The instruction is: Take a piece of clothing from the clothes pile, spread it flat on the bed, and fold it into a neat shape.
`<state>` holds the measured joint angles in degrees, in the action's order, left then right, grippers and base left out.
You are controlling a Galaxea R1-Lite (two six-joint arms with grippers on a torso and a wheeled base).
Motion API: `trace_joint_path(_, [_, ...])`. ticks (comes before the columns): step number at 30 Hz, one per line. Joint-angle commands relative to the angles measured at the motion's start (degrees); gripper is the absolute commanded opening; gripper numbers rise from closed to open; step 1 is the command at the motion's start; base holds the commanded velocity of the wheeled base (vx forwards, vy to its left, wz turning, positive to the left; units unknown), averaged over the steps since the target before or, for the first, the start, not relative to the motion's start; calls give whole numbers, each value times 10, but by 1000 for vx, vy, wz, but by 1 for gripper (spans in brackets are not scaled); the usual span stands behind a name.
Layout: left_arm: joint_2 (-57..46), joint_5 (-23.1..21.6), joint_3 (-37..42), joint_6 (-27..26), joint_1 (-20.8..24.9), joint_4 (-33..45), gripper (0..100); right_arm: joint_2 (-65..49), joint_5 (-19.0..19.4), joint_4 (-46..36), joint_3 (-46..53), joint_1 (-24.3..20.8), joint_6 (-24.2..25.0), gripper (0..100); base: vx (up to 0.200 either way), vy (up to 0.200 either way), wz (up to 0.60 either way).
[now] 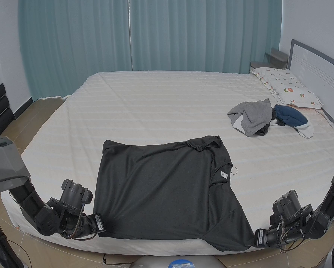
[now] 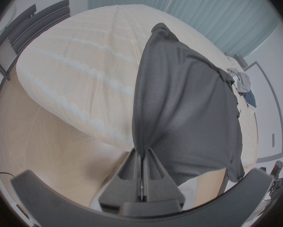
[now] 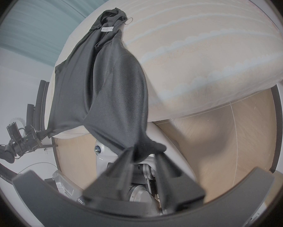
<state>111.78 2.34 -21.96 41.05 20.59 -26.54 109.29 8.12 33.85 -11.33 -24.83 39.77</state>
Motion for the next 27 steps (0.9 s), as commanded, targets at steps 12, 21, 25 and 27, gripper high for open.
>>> trace_joint_path(12, [-51,-4,-25,4,-6,-4,100,-14,20,-4,-116,82,0,100,0,0,0])
trace_joint_path(21, [-57,-9,-34,5,-39,-4,100,-13,81,3,-121,117,5,100,0,67,0])
trace_joint_path(25, [-57,-23,-41,5,-53,-1,100,-5,94,3,-121,131,6,100,0,200,0])
trace_joint_path(27, [-56,-24,-41,4,-56,-1,100,-3,94,3,-121,131,7,100,0,200,0])
